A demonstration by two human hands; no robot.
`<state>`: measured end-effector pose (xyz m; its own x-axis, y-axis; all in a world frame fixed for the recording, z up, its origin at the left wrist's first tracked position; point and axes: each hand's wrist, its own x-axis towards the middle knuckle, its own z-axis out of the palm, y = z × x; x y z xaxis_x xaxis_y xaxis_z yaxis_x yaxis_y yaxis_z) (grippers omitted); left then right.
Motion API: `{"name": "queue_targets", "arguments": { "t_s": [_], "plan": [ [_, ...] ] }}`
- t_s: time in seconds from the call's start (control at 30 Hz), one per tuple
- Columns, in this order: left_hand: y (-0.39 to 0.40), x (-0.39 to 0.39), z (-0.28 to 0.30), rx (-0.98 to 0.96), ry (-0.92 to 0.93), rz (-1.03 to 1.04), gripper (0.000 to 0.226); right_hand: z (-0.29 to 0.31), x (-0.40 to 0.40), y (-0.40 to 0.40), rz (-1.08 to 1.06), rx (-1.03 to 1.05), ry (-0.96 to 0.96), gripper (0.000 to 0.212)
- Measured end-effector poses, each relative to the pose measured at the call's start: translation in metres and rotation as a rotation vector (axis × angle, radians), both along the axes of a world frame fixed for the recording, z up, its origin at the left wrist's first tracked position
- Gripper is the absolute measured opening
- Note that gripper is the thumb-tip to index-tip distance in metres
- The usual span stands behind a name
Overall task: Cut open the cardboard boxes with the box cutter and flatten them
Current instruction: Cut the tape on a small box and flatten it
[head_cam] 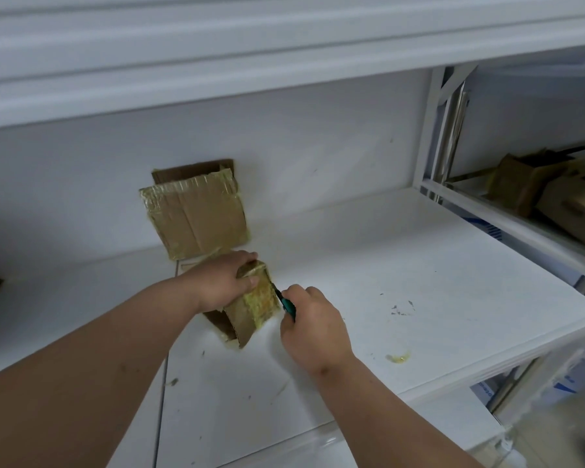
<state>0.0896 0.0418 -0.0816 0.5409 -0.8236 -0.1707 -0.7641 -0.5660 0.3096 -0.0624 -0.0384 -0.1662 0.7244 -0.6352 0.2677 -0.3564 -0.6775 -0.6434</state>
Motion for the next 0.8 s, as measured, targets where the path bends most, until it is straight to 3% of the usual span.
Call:
{"name": "queue_targets", "arguments": {
  "t_s": [0.63,0.8],
  "plan": [
    [0.001,0.002,-0.010,0.057,-0.047,-0.042,0.058,-0.006,-0.014,-0.003,0.027,0.150,0.277,0.035],
    [0.017,0.003,-0.007,-0.003,0.051,-0.031,0.051,-0.001,-0.027,-0.019,-0.127,0.164,0.196,0.026]
  ]
}}
